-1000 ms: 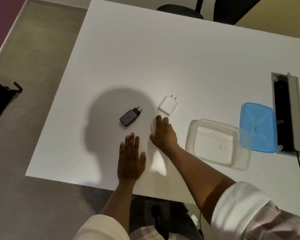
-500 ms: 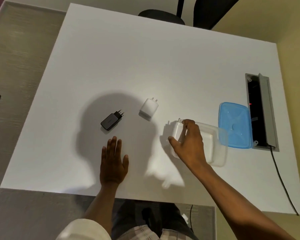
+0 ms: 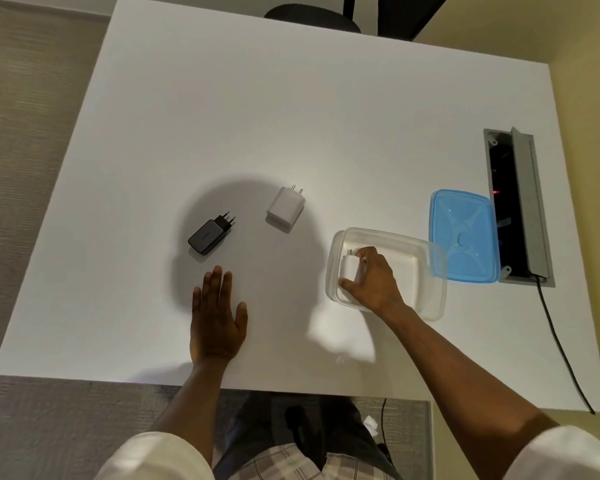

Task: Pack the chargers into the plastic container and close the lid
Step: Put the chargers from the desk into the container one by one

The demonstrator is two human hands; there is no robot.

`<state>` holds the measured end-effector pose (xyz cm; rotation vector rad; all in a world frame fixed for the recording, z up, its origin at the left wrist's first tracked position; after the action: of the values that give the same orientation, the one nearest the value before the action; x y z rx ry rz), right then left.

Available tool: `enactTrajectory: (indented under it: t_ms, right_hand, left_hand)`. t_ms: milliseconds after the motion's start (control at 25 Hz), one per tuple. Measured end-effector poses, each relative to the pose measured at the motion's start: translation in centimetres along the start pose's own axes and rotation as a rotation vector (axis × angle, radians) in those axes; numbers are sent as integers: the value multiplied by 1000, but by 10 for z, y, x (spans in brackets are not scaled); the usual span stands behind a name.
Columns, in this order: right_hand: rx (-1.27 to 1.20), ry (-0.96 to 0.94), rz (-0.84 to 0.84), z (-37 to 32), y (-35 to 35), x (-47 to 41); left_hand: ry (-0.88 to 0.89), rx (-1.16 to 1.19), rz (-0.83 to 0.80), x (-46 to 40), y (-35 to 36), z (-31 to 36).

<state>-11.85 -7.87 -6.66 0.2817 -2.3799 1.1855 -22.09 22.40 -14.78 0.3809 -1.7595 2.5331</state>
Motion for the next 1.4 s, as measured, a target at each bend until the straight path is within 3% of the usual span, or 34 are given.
enactTrajectory:
  t_ms: [480,680,760,920,1200,1400]
  right_hand:
    - [-49,-31,59,7,-1,-3]
    - [-152,-151,418,-21,-21,19]
    - [-225,-245,457,-43,-23,29]
    - [-320,-335,339,-95,10,32]
    - [-272,-154,-12,-164,106,9]
    - [-204,-58,-25,-223,146,-12]
  left_hand:
    - [0,3,-8,3,-1,1]
    - [29,0,-39,4,-8,-4]
    - [42,-14,-50,2,-15,-19]
    - [29,-53,-69,-7,-31,-58]
    - [33,-58,-25,-12,-40,-86]
    - [28,-6,-10,-14,-38,-89]
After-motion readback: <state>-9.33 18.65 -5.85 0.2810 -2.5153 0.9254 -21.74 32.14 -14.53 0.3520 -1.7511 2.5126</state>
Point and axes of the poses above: each hand's wrist, its own x-axis away from the middle knuckle, its own y-axis out of the palm, z = x × y, the point moved 2 cm from there along -x, towards the middle knuckle, and after that the axes turned 4 degrees about -z, right-handed, at the moved point
